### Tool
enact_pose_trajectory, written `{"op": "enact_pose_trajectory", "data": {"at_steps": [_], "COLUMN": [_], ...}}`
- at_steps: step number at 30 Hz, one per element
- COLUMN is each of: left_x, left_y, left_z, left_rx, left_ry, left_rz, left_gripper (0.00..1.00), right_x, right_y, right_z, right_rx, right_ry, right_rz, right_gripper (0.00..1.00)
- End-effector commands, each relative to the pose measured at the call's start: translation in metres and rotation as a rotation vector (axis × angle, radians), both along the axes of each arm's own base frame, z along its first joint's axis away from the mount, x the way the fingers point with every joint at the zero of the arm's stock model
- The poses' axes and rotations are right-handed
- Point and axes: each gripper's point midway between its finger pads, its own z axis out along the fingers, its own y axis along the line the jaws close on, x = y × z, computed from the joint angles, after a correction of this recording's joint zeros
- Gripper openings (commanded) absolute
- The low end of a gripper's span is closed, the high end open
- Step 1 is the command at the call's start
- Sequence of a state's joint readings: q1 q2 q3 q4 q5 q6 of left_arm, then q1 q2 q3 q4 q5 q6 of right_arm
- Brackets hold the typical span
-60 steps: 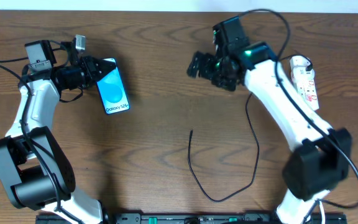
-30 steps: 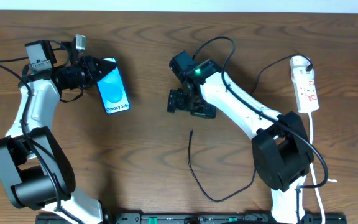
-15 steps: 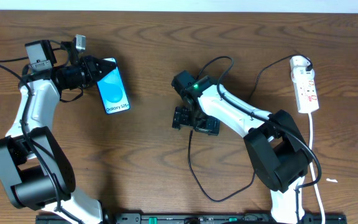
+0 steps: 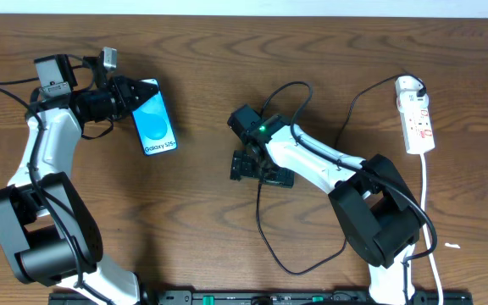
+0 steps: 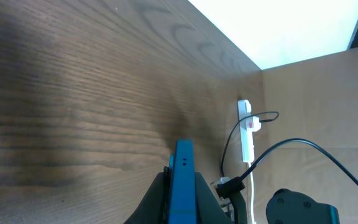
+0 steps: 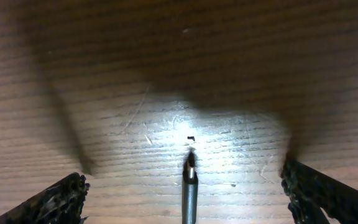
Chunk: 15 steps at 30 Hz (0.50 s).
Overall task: Plug charger to phone and switch on socket
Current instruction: 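Swing the right arm left and lower its gripper toward the cable, then grasp the black cable's white plug end with the right gripper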
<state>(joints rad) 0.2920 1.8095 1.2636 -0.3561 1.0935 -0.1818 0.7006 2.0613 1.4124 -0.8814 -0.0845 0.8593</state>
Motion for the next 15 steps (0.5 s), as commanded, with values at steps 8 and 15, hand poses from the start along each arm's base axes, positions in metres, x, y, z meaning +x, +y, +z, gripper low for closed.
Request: {"op": "enact_pose_trajectory", "data": {"at_steps": [8,15], "left_x": [-0.001,-0.001], "left_y": [0.000,0.000], "left_z": [0.014,0.014], "left_rx": [0.000,0.000], "left_ry": [-0.045,-0.045], "left_rz": [-0.013,-0.013], "left_gripper": [0.07,0.07], "right_x": [-0.026,-0.030], "right_y": [-0.006,-0.003], "right_z": [-0.013,-0.013], "right_rx": [-0.049,-0.053], "right_ry": [0.086,0.088], "right_rz": [-0.039,-0.035], "right_gripper": [0.93,0.86]}}
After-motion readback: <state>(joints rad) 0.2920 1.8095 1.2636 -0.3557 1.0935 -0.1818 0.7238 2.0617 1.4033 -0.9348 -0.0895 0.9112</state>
